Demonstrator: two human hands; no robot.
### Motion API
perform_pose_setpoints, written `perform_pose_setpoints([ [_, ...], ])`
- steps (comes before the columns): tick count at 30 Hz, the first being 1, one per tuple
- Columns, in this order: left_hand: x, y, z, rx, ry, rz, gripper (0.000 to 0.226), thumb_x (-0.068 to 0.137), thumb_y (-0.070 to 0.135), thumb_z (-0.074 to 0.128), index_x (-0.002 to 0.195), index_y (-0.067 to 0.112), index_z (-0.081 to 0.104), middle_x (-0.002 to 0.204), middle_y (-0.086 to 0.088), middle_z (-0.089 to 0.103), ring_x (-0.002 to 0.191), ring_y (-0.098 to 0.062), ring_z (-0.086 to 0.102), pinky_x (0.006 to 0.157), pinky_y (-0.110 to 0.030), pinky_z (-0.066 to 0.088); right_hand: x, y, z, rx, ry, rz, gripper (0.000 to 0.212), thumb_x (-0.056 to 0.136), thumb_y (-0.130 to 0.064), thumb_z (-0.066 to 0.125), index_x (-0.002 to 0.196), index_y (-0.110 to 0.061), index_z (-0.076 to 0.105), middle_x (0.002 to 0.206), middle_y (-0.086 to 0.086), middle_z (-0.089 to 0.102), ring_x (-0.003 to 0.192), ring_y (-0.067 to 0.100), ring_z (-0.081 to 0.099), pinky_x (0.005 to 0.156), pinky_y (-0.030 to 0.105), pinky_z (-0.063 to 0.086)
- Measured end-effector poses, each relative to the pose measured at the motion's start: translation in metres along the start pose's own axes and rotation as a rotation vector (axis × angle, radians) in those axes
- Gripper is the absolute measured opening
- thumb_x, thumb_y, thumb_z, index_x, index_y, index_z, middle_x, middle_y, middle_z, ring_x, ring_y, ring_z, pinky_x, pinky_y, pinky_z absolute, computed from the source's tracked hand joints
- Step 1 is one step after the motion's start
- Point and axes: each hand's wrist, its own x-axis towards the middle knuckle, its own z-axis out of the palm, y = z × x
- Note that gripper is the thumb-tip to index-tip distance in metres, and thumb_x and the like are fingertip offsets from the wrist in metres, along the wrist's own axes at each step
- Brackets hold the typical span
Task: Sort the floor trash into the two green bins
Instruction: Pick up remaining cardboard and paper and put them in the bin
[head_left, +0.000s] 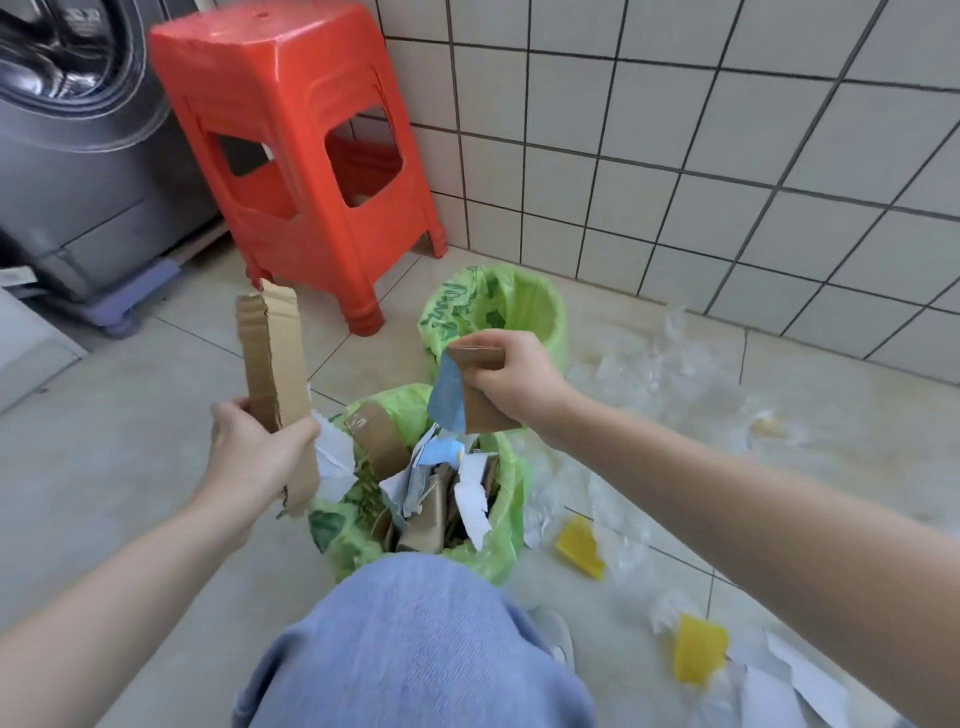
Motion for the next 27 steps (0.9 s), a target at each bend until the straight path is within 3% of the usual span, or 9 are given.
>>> perform_pose_setpoints([
  [2, -0.003, -0.014, -0.001, -0.019, -0.006, -0.11, 0.05, 0.081, 0.027, 0.067, 0.114, 0.015, 0.031, 0.11, -0.009, 0.051, 0.092, -0.029, 0.057, 0.068, -0.04, 0.05, 0.003, 0.0, 0.009, 0.008, 0.026, 0.007, 0.031, 0.088, -0.002, 0.048, 0.109, -0.015, 0.067, 0.098, 0.003, 0.065, 0.094, 0.02, 0.061, 0.082, 0.038, 0.053],
  [6, -0.003, -0.029, 0.01, -0.057, -0.077, -0.263, 0.056, 0.08, 0.028, 0.067, 0.113, 0.015, 0.024, 0.106, -0.012, 0.05, 0.099, -0.034, 0.056, 0.086, -0.05, 0.052, 0.009, 0.001, 0.024, 0.0, 0.036, 0.011, 0.036, 0.088, -0.003, 0.048, 0.115, -0.022, 0.061, 0.101, 0.003, 0.064, 0.094, 0.023, 0.062, 0.076, 0.037, 0.055],
  [9, -0.001, -0.027, 0.021, -0.068, -0.094, -0.303, 0.057, 0.077, 0.029, 0.068, 0.109, 0.017, 0.021, 0.12, -0.018, 0.045, 0.103, -0.034, 0.054, 0.087, -0.048, 0.051, 0.014, 0.003, 0.031, 0.005, 0.059, 0.016, 0.04, 0.087, -0.002, 0.047, 0.116, -0.025, 0.06, 0.097, 0.002, 0.064, 0.091, 0.023, 0.062, 0.073, 0.035, 0.055],
  [13, 0.001, -0.024, 0.031, -0.062, -0.155, -0.331, 0.057, 0.076, 0.024, 0.067, 0.105, 0.017, 0.019, 0.113, -0.018, 0.048, 0.095, -0.032, 0.057, 0.082, -0.045, 0.053, 0.021, 0.01, 0.039, 0.039, 0.055, 0.066, 0.04, 0.087, -0.003, 0.048, 0.12, -0.023, 0.058, 0.095, 0.002, 0.063, 0.087, 0.022, 0.063, 0.078, 0.037, 0.056],
  [17, -0.001, -0.023, 0.038, -0.005, -0.335, -0.347, 0.051, 0.079, 0.02, 0.065, 0.117, 0.006, 0.033, 0.101, -0.015, 0.057, 0.09, -0.03, 0.06, 0.079, -0.042, 0.054, 0.026, 0.017, 0.048, -0.049, 0.012, 0.107, 0.033, 0.09, -0.011, 0.053, 0.12, -0.024, 0.056, 0.099, 0.007, 0.064, 0.086, 0.025, 0.064, 0.073, 0.036, 0.057],
  [19, -0.004, -0.021, 0.037, 0.024, -0.403, -0.313, 0.037, 0.08, 0.019, 0.064, 0.11, 0.004, 0.047, 0.094, -0.014, 0.06, 0.082, -0.028, 0.059, 0.071, -0.036, 0.049, 0.029, 0.02, 0.05, -0.116, 0.013, 0.098, 0.033, 0.091, -0.012, 0.051, 0.121, -0.023, 0.055, 0.096, 0.004, 0.061, 0.082, 0.024, 0.061, 0.065, 0.029, 0.051],
  [22, -0.006, -0.018, 0.031, 0.075, -0.451, -0.274, 0.024, 0.08, 0.019, 0.064, 0.099, 0.008, 0.053, 0.092, -0.016, 0.061, 0.079, -0.029, 0.057, 0.068, -0.035, 0.044, 0.032, 0.023, 0.046, -0.132, 0.031, 0.081, 0.039, 0.092, -0.009, 0.05, 0.129, -0.024, 0.047, 0.091, -0.002, 0.053, 0.075, 0.018, 0.057, 0.055, 0.024, 0.047],
  [27, -0.007, -0.016, 0.004, 0.117, -0.525, -0.313, 0.032, 0.08, 0.016, 0.065, 0.108, 0.004, 0.055, 0.084, -0.017, 0.061, 0.067, -0.028, 0.057, 0.057, -0.029, 0.046, 0.038, 0.025, 0.039, -0.175, 0.04, 0.092, 0.044, 0.092, -0.012, 0.052, 0.134, -0.021, 0.043, 0.113, 0.008, 0.055, 0.089, 0.022, 0.055, 0.081, 0.038, 0.053],
])
